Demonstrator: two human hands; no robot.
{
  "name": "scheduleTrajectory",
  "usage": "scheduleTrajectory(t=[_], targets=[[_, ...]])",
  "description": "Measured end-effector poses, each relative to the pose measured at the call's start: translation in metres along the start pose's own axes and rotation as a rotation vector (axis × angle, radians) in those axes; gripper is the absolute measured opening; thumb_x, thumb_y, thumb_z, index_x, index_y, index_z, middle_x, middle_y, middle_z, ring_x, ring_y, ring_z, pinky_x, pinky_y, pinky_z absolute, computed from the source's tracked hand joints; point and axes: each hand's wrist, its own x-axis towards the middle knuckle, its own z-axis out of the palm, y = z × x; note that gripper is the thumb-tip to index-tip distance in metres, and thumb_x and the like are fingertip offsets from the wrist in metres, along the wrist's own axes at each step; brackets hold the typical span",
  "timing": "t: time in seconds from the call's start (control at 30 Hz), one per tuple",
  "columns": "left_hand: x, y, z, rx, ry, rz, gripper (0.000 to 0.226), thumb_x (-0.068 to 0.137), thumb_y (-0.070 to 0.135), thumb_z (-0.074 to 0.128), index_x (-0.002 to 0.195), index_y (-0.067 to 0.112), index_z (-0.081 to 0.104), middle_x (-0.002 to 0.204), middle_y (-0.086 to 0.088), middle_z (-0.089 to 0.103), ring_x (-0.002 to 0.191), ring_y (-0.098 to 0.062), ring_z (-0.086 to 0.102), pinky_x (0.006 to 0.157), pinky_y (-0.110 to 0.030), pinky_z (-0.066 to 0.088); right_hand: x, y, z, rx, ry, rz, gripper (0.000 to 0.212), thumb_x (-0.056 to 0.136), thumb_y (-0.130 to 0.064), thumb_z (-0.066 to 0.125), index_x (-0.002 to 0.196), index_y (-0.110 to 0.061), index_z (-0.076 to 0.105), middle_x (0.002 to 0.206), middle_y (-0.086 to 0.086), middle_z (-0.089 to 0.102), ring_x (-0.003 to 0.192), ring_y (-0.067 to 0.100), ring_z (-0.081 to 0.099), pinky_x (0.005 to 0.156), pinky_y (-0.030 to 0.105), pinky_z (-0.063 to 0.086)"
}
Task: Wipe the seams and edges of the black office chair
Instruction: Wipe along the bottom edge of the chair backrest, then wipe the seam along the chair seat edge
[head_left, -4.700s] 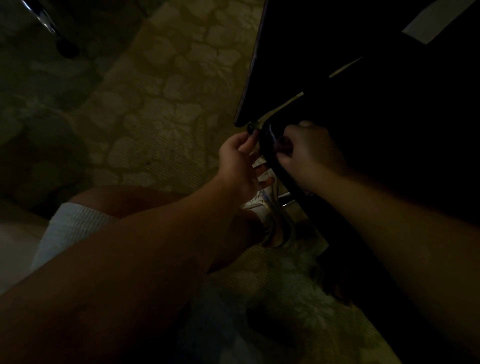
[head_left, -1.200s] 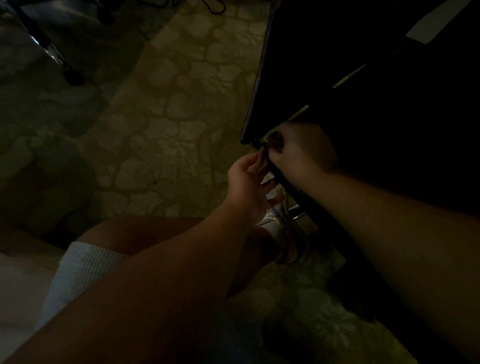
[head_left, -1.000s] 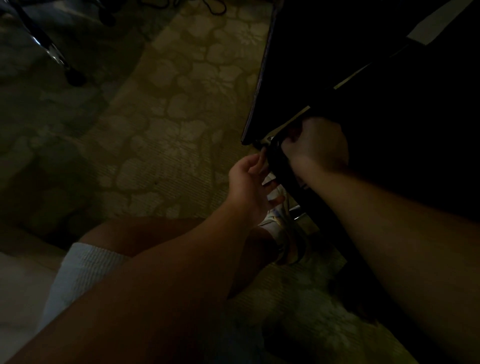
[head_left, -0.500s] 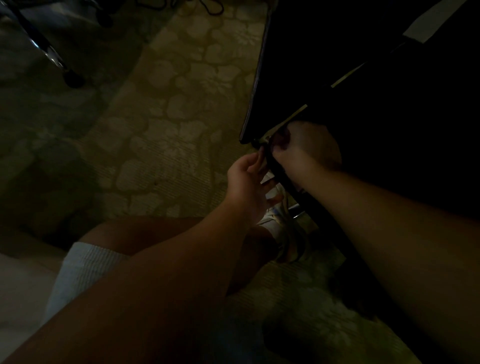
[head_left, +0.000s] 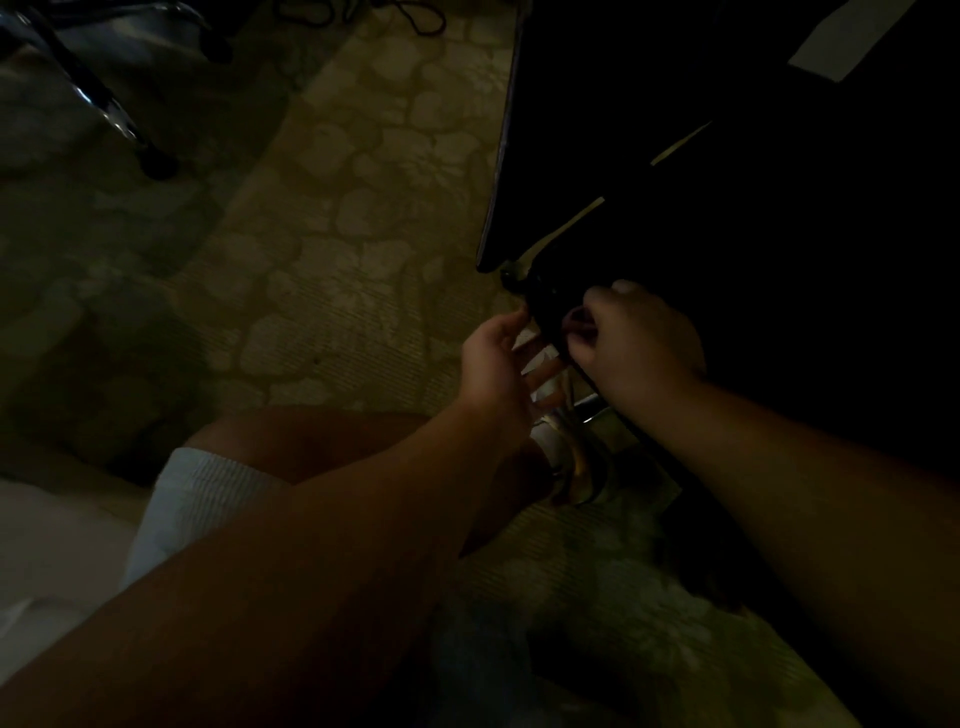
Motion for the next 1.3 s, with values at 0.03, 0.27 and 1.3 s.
scheduleTrajectory(t=[0.03, 0.27, 1.3], targets=[[-0.005, -0.003, 0.000, 0.000, 0.006, -0.022, 0.042, 0.096, 0.040, 0.044, 0.132, 0.027, 0.061, 0.129, -0.003, 0.067, 0.118, -0.028, 0.064, 0.103, -0.045, 0.040, 0.000, 0.004, -0.001, 0.003, 0.010, 0.025, 0.029, 0.097, -0.036, 0.055, 0.119, -0.016, 0.056, 0.124, 0.010, 0.053, 0.105, 0.030, 0.056, 0.069, 0.031, 0.034], [-0.046, -0.037, 0.012, 0.168, -0.041, -0.071, 0.040, 0.099, 0.035, 0.043, 0.131, 0.020, 0.062, 0.123, -0.006, 0.066, 0.109, -0.025, 0.064, 0.094, -0.043, 0.042, -0.029, 0.050, -0.006, 0.113, 0.000, 0.081, 0.028, 0.094, -0.032, 0.062, 0.111, -0.010, 0.060, 0.116, 0.016, 0.054, 0.103, 0.036, 0.056, 0.074, 0.035, 0.045], [-0.078, -0.217, 0.181, 2.656, -0.426, 0.827, 0.061, 0.094, 0.054, 0.050, 0.147, 0.027, 0.035, 0.142, -0.003, 0.049, 0.132, -0.028, 0.045, 0.106, -0.054, 0.032, -0.193, 0.293, -0.009, 0.739, 0.062, 0.827, 0.045, 0.093, -0.037, 0.063, 0.129, -0.011, 0.056, 0.129, 0.012, 0.059, 0.117, 0.030, 0.056, 0.078, 0.024, 0.038]])
